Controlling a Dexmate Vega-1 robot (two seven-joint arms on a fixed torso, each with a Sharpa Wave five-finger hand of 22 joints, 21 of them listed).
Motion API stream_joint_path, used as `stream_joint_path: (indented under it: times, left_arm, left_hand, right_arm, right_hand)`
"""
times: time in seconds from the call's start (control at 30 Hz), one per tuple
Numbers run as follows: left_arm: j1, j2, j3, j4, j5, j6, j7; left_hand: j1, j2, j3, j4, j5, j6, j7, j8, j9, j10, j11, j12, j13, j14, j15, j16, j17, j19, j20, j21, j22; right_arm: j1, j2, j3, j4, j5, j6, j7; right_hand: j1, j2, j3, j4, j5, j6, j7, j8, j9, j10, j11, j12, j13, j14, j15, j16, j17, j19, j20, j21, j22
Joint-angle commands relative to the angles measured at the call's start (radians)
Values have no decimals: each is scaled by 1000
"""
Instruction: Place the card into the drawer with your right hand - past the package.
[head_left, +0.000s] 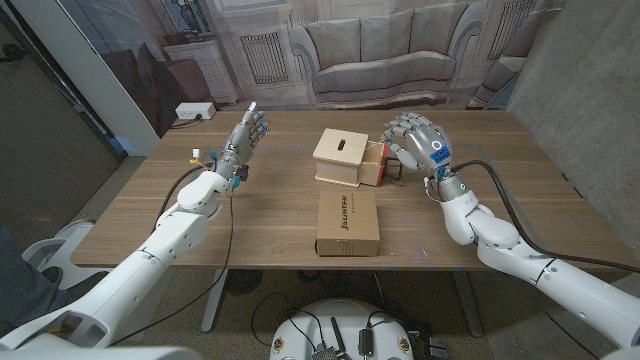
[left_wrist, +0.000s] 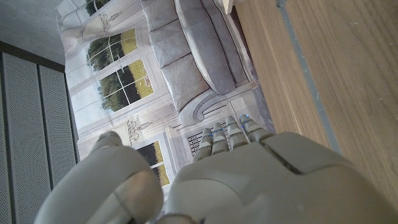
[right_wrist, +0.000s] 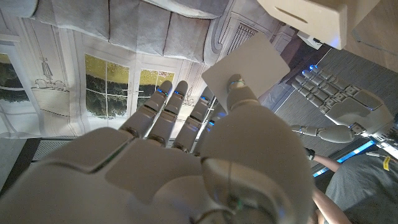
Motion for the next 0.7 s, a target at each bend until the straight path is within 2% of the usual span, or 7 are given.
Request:
stream_joint_path:
  times: [0.03, 0.7]
  left_arm:
    - [14, 16, -9, -27, 7, 16, 21]
    - [33, 26, -23, -58, 11, 22, 47]
  left_hand:
    - [5, 3, -4, 2, -3, 6, 2, 0, 2, 7, 0, 3, 5, 3, -3, 2, 4, -6, -1, 0, 2]
    - [6, 3, -8, 2, -6, 5, 2, -1, 2, 6, 0, 2, 5, 3, -2, 2, 4, -6, 0, 0, 2]
  right_arm:
    - [68, 7, -35, 69, -6, 12, 15]
    - [143, 19, -92, 178, -2, 39, 0]
  right_hand:
    - [3, 9, -1, 3, -3, -2, 0, 8, 3, 5, 0, 1, 2, 13, -154, 1, 2, 5, -125, 2, 2]
    - [2, 12, -1, 3, -4, -8, 0, 9, 1, 3, 0, -1, 2, 15, -155, 2, 3, 5, -126, 2, 3]
